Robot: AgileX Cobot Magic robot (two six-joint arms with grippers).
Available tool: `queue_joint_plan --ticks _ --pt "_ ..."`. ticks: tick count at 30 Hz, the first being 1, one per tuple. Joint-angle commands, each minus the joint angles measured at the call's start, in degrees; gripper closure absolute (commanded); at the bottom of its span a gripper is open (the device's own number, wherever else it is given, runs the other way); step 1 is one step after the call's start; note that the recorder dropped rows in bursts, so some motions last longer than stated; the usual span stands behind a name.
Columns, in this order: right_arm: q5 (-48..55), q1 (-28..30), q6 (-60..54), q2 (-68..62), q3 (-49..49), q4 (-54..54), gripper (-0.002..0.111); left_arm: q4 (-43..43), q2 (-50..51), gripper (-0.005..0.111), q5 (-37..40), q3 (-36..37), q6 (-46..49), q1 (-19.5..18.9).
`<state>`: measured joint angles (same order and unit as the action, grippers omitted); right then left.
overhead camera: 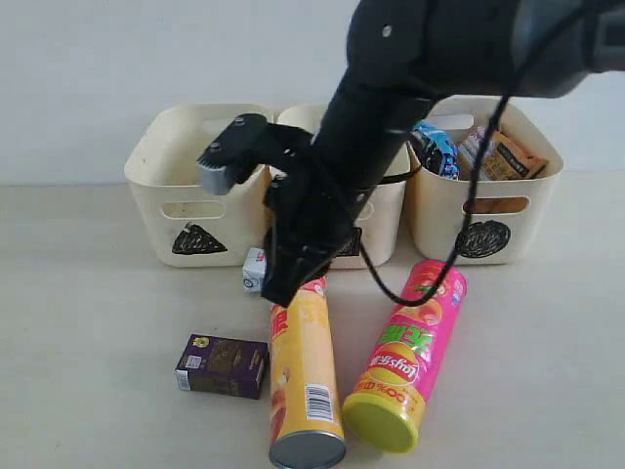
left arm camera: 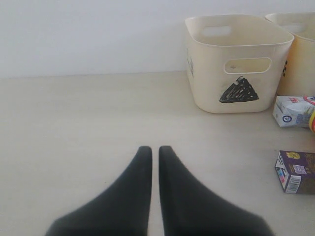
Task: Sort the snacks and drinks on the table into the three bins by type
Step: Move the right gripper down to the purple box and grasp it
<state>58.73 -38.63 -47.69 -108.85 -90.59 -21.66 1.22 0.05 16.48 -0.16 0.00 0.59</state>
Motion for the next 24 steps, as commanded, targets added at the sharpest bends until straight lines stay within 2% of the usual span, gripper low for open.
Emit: queue_joint_plan --ticks 1,3,6,14,24 --pt "1.3 -3.9 0.9 -5.6 -5.1 -0.4 0.057 0.0 0.0 0.102 -0.1 0.2 -0.4 0.0" --pt "1.0 -5.3 0.9 -7.6 -6.1 -0.2 0.04 0.0 0.0 0.102 -0.1 0.2 -0.4 0.0" --pt "-0.9 -7.1 1.0 -9.7 -6.2 2.9 0.03 0.0 0.0 0.102 -0.1 0.2 -0.4 0.0" --pt "-10.4 -8.8 1.1 -12.9 -6.2 6.9 0.029 0.0 0.0 0.102 -0.1 0.2 -0.4 0.0" --pt "-12.8 -8.9 0.7 -15.3 -6.2 7.7 0.029 0.0 0.0 0.102 -0.1 0.2 -0.4 0.0"
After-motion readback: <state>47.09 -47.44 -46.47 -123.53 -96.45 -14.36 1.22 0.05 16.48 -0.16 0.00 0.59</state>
